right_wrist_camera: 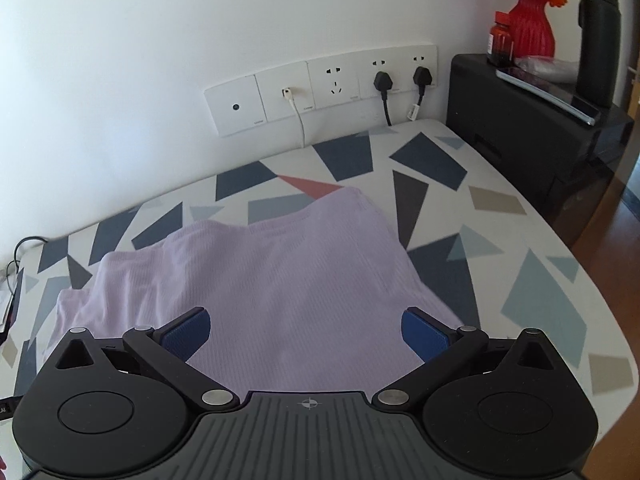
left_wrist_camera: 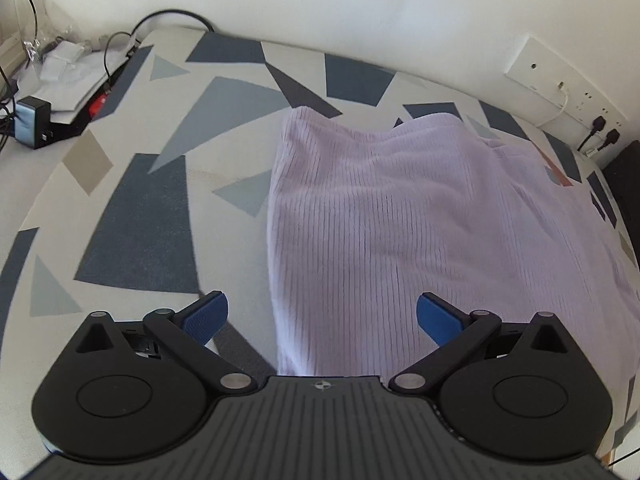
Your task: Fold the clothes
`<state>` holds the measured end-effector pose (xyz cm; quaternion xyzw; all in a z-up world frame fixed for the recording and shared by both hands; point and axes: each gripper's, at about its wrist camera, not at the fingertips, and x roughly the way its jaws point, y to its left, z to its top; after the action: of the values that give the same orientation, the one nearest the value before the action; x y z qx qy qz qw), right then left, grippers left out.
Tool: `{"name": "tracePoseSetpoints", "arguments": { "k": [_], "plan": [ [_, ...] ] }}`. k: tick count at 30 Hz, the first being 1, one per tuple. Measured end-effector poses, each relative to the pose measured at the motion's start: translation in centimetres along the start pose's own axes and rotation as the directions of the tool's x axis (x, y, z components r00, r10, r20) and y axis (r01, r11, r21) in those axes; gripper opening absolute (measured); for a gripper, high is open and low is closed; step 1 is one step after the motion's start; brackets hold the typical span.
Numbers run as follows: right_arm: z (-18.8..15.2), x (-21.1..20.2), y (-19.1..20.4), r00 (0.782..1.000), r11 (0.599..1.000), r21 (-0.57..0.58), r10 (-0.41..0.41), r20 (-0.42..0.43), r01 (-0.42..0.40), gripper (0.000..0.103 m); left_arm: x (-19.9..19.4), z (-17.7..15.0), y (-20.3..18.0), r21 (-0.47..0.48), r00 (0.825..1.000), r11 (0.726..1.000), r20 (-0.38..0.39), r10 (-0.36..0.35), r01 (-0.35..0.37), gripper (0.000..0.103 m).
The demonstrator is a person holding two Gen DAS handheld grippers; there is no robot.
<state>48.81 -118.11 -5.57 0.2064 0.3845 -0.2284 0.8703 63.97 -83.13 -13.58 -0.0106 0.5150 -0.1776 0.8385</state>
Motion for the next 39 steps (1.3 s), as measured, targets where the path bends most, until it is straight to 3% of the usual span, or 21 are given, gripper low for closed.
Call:
{"name": "tracePoseSetpoints", "arguments": {
  "k": [5, 11, 22, 29, 39],
  "plan": [
    [2.0, 3.4, -1.4, 1.0, 0.997, -0.071, -0.005, -0.013, 0.004, 0.102, 2.8, 1.4, -1.1, -0.027, 0.999, 0.999, -0.024, 0.027, -0.027, 0.103],
    [3.3, 8.8, -4.4, 0.997, 0.997, -0.072, -0.007, -0.074, 0.002, 0.102, 4.9, 2.2, -1.8, -0.071, 0.999, 0.997, -0.03, 0.04, -0.042, 0.103],
    [1.7, 15.0, -7.1, 0.981, 0.996, -0.091, -0.016, -0.192, -0.002, 0.102, 6.3, 1.8, -2.2, -0.048, 0.999, 0.998, -0.002, 0.032, -0.032, 0.103],
    [0.4, 15.6, -8.1, 0.984, 0.999, -0.004, 0.035, -0.175, -0.036, 0.102, 6.1, 1.2, -2.2, -0.053, 0.999, 0.998, 0.034, 0.033, -0.031, 0.103],
    [0.0, 15.4, -8.1, 0.989, 0.999, -0.011, 0.037, -0.142, -0.039, 0.102, 6.1, 1.2, -2.1, -0.063, 0.999, 0.998, 0.031, 0.025, -0.023, 0.103]
  ]
}}
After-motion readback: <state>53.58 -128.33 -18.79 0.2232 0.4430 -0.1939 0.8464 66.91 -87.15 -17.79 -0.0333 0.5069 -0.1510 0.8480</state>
